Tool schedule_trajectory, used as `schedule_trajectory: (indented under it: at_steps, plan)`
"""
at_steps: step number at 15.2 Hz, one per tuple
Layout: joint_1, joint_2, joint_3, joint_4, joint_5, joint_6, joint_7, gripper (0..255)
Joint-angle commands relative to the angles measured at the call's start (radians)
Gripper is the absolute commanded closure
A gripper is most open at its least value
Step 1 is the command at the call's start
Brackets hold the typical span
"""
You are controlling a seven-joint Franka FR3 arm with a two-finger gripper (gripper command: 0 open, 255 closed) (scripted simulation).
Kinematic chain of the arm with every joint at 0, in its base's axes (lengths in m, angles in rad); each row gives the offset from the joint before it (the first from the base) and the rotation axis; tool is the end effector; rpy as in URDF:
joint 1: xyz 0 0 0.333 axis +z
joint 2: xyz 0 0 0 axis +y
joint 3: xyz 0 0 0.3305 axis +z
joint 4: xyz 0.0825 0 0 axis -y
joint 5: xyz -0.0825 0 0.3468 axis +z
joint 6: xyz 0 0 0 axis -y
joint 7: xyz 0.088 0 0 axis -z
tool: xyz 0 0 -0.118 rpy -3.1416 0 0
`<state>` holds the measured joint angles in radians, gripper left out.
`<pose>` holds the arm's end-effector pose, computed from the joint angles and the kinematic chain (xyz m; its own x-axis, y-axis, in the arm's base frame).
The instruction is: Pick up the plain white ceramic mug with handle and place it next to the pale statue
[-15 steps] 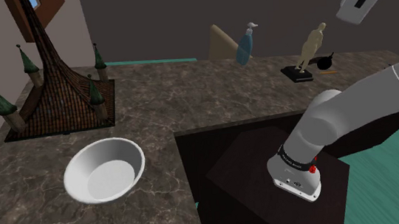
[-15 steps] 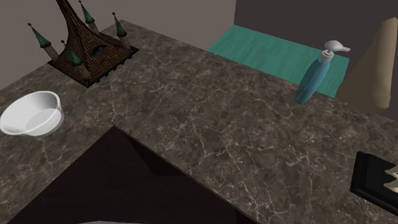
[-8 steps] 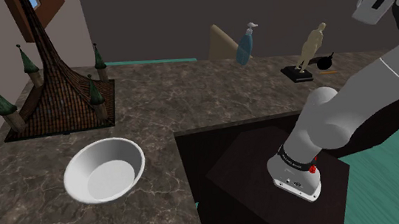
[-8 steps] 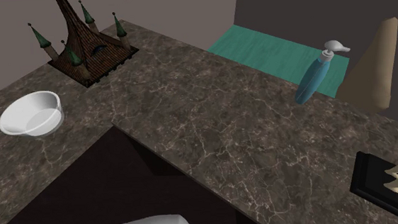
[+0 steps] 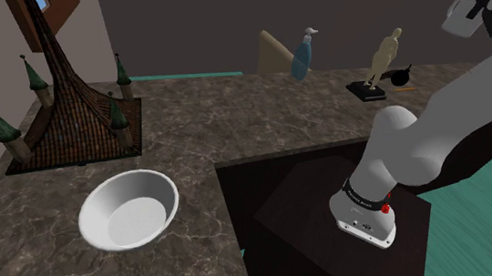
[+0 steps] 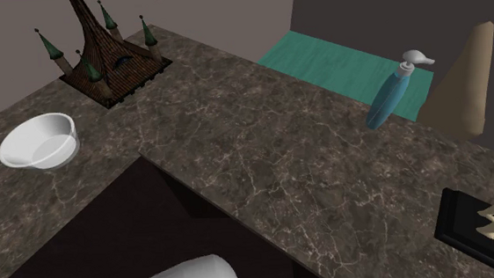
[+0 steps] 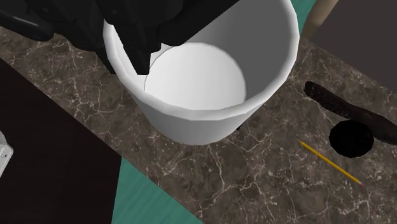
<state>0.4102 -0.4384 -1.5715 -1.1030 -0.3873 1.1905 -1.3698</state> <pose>-0.0453 -0.5083 0.7266 0.9949 0.0358 0.0943 0.0338 -0.9992 0.0232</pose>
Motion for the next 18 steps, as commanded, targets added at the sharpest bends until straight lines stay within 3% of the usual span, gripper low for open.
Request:
schedule_trajectory:
  at_steps: [1,9,18]
  plan:
    - [-0.065,0.007,0.038,-0.066,0.015,0.042,0.000,255]
    - [-0.265,-0.004,0.178,-0.282,0.028,0.179,0.009,255]
    - [-0.385,-0.047,0.264,-0.469,0.003,0.304,0.033,255]
